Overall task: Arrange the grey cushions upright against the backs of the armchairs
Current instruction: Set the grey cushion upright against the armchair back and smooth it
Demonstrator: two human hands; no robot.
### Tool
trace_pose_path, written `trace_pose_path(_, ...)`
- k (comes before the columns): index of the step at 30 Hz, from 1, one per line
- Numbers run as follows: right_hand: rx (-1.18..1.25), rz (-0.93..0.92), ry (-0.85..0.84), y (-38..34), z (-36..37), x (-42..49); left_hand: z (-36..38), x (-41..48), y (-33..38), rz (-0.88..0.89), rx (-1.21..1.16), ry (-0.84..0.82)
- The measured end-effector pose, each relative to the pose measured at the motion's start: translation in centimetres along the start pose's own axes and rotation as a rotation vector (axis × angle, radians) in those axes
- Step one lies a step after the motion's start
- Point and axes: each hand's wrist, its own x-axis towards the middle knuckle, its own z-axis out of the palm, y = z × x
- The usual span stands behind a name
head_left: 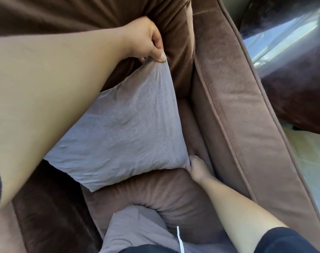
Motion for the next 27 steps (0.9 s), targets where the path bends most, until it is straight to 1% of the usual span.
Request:
trace_pose_path(3, 0.308, 0.14, 0.061, -0.9, -1.2, -1.6, 0.1, -1.2, 0.5, 0.033, 0.021, 0.011)
trace_pose_path(4, 0.345, 0.164, 0.089, -1.4, -1.8, -2.3, 0.1, -1.7, 0.8, 0.04, 0.028, 0.008)
trace_pose_path(6, 0.318, 0.167, 0.159, -2.7, -3.2, -3.8, 0.4, -3.1, 1.5, 0.057, 0.075, 0.022)
trace_pose_path(7, 0.299, 0.151, 0.21, -3.6, -4.0, -4.6, 0.7, -4.0, 1.8, 0.082, 0.131, 0.056)
trace_pose_path(8, 0.291, 0.123, 0.261, -4.6, -4.9, -5.4, 1.1, -5.0, 2.0, 0.117, 0.186, 0.111)
trace_pose_path(10, 0.283, 0.023, 0.35, -7.5, -6.7, -7.0, 2.1, -7.6, 1.4, 0.176, 0.184, 0.201)
trace_pose_path(13, 0.208, -0.215, 0.463, -13.0, -9.4, -9.6, 3.0, -12.4, -1.2, 0.225, 0.184, 0.272)
trace_pose_path(16, 0.051, -0.497, 0.572, -19.6, -11.0, -11.5, 3.6, -17.5, -5.6, 0.193, 0.229, 0.34)
trace_pose_path(18, -0.154, -0.676, 0.664, -23.8, -10.9, -11.9, 4.5, -20.6, -8.8, 0.205, 0.365, 0.402)
trace_pose_path(20, -0.41, -0.814, 0.726, -27.4, -9.4, -11.9, 5.5, -22.9, -12.0, 0.217, 0.526, 0.478)
trace_pose_path(21, -0.513, -0.876, 0.717, -28.7, -8.4, -11.7, 5.8, -23.9, -13.3, 0.208, 0.586, 0.492)
trace_pose_path(24, -0.75, -1.001, 0.614, -30.6, -4.9, -10.4, 6.3, -26.1, -16.8, 0.149, 0.706, 0.44)
trace_pose_path(26, -0.912, -0.985, 0.534, -30.7, -3.5, -9.0, 6.4, -27.0, -19.0, 0.09, 0.726, 0.415)
trace_pose_path(27, -0.966, -0.948, 0.506, -30.7, -3.3, -8.4, 6.4, -27.3, -19.9, 0.054, 0.726, 0.414)
